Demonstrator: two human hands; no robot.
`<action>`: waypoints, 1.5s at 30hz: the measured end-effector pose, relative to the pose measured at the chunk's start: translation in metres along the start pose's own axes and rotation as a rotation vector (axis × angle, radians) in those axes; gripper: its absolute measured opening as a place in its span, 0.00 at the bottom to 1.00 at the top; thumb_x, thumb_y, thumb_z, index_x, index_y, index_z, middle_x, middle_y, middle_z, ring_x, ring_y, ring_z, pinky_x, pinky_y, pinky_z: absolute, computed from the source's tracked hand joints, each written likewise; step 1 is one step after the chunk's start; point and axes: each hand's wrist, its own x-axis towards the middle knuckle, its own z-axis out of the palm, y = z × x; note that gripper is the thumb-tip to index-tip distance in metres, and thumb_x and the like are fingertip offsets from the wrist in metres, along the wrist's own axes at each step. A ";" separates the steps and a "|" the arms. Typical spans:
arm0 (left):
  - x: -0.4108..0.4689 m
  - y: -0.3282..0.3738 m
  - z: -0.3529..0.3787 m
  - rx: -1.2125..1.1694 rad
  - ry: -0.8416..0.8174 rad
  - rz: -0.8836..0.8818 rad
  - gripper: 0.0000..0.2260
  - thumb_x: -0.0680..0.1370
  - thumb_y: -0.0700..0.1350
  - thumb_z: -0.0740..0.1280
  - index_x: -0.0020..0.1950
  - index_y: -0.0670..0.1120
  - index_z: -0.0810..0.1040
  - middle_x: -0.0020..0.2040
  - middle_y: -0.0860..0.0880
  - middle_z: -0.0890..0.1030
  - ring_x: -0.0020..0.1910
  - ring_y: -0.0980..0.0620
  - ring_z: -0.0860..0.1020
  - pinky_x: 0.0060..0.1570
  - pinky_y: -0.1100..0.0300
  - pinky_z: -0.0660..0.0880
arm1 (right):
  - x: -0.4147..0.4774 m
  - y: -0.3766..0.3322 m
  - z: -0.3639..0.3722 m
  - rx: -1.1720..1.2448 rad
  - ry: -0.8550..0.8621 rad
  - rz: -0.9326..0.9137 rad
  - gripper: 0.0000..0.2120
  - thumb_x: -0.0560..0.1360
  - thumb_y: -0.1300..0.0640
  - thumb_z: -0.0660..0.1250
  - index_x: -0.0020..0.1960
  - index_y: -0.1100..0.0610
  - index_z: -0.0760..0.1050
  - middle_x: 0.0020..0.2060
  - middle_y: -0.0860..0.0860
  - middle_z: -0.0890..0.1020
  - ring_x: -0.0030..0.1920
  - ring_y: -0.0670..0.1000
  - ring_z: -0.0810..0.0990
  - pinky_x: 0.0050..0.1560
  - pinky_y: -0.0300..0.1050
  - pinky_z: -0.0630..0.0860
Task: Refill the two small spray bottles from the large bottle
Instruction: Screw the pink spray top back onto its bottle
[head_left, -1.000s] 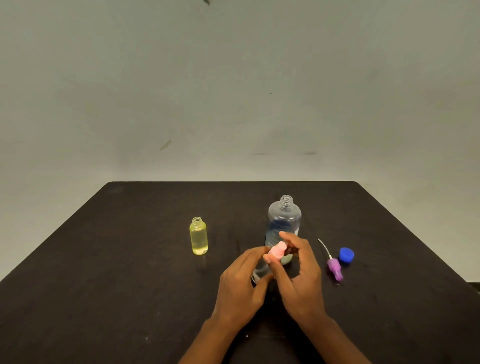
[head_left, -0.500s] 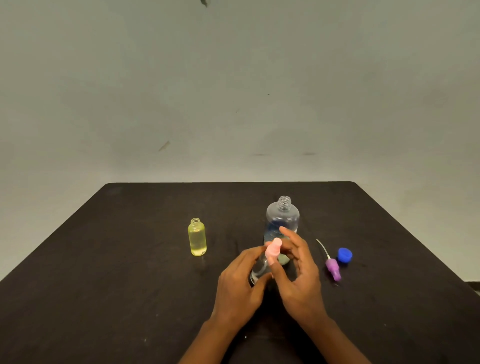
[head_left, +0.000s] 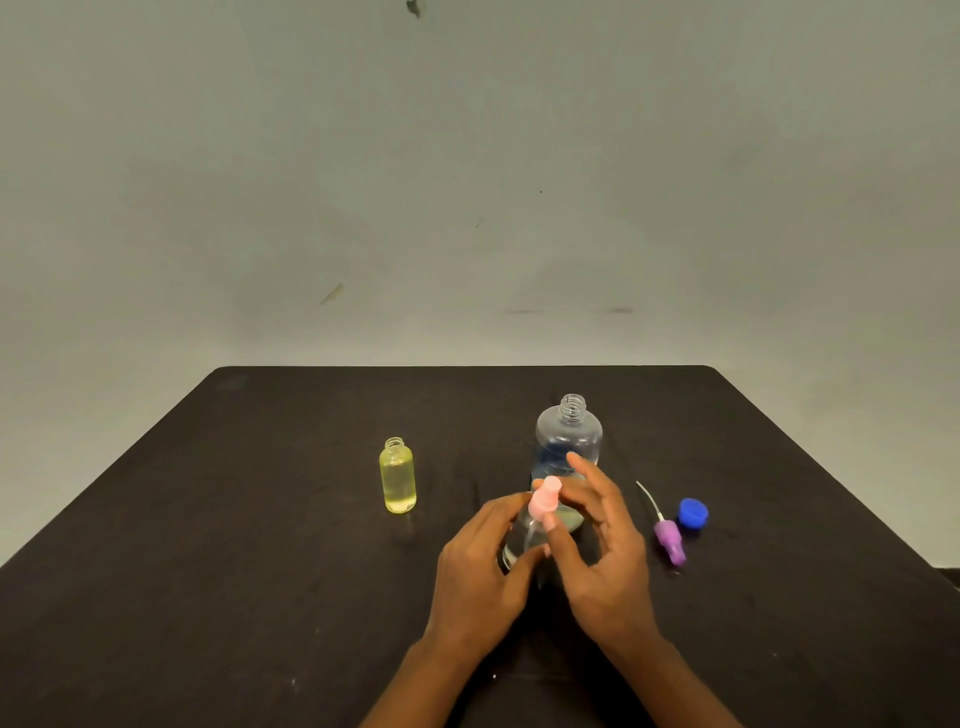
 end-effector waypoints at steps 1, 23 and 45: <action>0.000 -0.001 0.000 0.005 0.000 0.003 0.20 0.72 0.45 0.71 0.63 0.53 0.74 0.57 0.61 0.78 0.56 0.62 0.77 0.52 0.63 0.76 | 0.000 0.000 0.000 -0.010 0.016 0.006 0.22 0.74 0.58 0.71 0.66 0.52 0.70 0.55 0.37 0.79 0.57 0.41 0.79 0.54 0.30 0.73; 0.001 0.001 -0.001 0.016 -0.019 0.019 0.17 0.74 0.49 0.67 0.63 0.55 0.73 0.57 0.61 0.78 0.54 0.62 0.78 0.51 0.64 0.76 | 0.000 -0.007 0.001 0.026 0.051 0.005 0.27 0.72 0.54 0.72 0.68 0.44 0.66 0.53 0.43 0.79 0.55 0.47 0.80 0.52 0.36 0.76; 0.001 0.000 -0.002 0.039 -0.030 -0.008 0.19 0.73 0.49 0.68 0.63 0.58 0.72 0.57 0.64 0.77 0.54 0.63 0.77 0.51 0.68 0.74 | -0.001 -0.001 0.002 -0.019 -0.023 0.035 0.19 0.76 0.59 0.67 0.64 0.45 0.73 0.56 0.40 0.80 0.59 0.45 0.78 0.57 0.37 0.74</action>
